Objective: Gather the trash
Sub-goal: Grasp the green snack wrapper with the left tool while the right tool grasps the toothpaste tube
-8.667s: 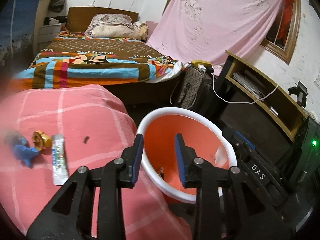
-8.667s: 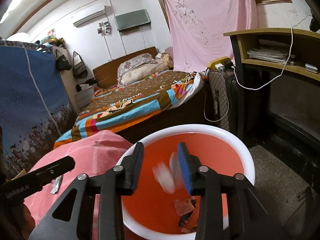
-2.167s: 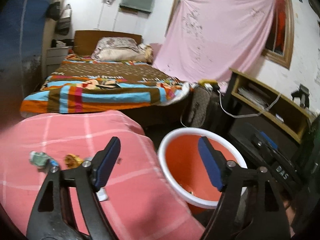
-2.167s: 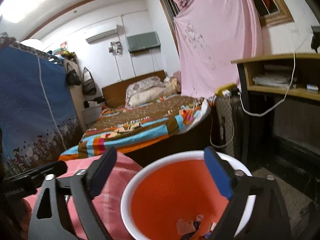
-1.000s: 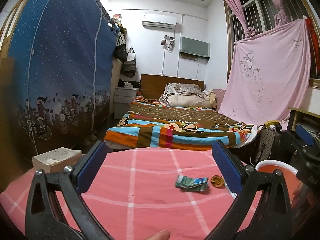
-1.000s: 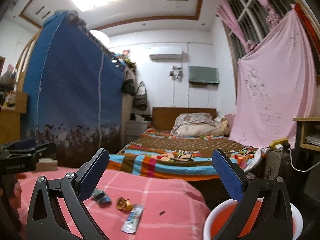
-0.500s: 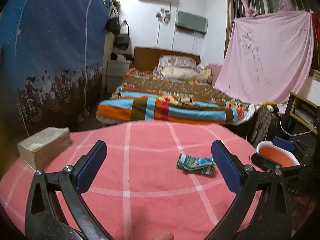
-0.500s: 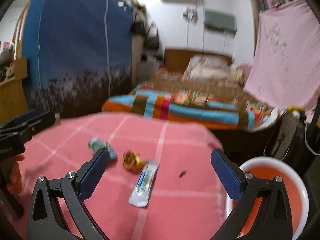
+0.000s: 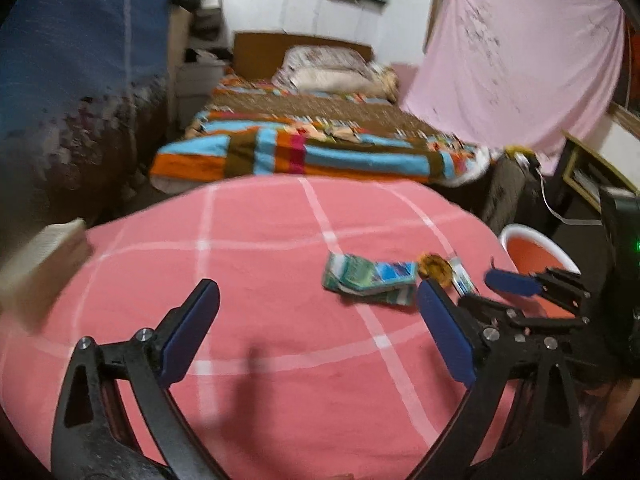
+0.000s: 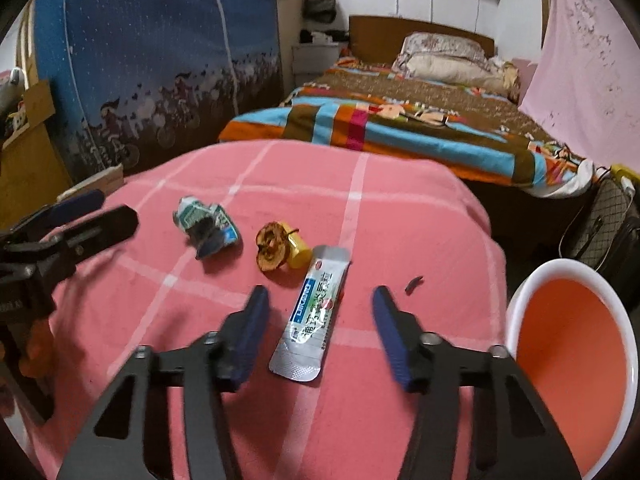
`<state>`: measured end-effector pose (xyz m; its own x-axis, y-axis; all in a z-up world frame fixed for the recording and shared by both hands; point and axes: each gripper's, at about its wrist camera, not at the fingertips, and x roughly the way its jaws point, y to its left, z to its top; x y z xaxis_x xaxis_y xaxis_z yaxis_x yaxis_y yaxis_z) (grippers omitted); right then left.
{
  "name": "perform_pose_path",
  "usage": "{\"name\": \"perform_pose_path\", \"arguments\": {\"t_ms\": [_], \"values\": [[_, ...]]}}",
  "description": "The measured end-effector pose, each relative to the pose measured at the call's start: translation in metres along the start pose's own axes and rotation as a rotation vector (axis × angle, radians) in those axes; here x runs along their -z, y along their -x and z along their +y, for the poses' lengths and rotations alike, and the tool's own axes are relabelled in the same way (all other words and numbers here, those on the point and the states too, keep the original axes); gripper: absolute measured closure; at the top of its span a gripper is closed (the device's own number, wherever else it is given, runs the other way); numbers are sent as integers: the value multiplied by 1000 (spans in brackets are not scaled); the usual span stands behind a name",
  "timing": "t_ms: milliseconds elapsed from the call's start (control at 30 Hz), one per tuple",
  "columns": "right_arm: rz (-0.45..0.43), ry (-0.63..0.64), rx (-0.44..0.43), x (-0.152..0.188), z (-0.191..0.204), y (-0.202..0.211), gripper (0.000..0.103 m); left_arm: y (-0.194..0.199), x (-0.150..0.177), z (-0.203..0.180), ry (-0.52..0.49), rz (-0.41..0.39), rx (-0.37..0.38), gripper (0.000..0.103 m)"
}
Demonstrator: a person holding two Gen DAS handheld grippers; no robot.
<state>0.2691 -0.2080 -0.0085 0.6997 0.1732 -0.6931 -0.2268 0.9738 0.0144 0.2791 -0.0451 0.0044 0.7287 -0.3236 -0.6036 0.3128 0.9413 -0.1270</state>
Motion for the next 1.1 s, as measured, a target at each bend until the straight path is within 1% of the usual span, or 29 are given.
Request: {"name": "perform_pose_path", "arguments": {"t_ms": [33,67,100,133,233,333,433,533,600,633,700,933,1100], "values": [[8,-8,2,0,-1,-1,67,-3,0,-2,-9,18,9,18],[12,-15,1,-1,-3,-2,71,-7,0,-4,-18,38,18,19],[14,-26,-2,-1,-5,-3,76,-10,0,-7,-27,58,24,20],[15,-39,-6,0,-8,-2,80,-13,0,-10,-34,73,28,20],[14,-65,-26,0,-12,-3,83,-21,-2,-18,-53,108,38,22],[4,-81,-28,0,-15,-1,84,-26,-6,-23,-63,112,35,24],[-5,-104,-41,0,-19,1,84,-31,-10,-26,-67,124,21,29],[-16,-131,-63,0,-25,4,84,-36,-12,-27,-68,140,21,37],[-19,-144,-75,0,-28,4,84,-38,-13,-27,-71,152,24,46],[-20,-146,-80,0,-28,3,84,-39,-12,-27,-72,157,26,48],[-24,-147,-85,0,-28,4,84,-40,-12,-27,-73,161,31,56],[-44,-146,-88,1,-29,8,84,-31,-11,-31,-91,130,38,68],[-85,-142,-83,4,-28,16,84,-24,-7,-33,-96,113,36,75]]}}
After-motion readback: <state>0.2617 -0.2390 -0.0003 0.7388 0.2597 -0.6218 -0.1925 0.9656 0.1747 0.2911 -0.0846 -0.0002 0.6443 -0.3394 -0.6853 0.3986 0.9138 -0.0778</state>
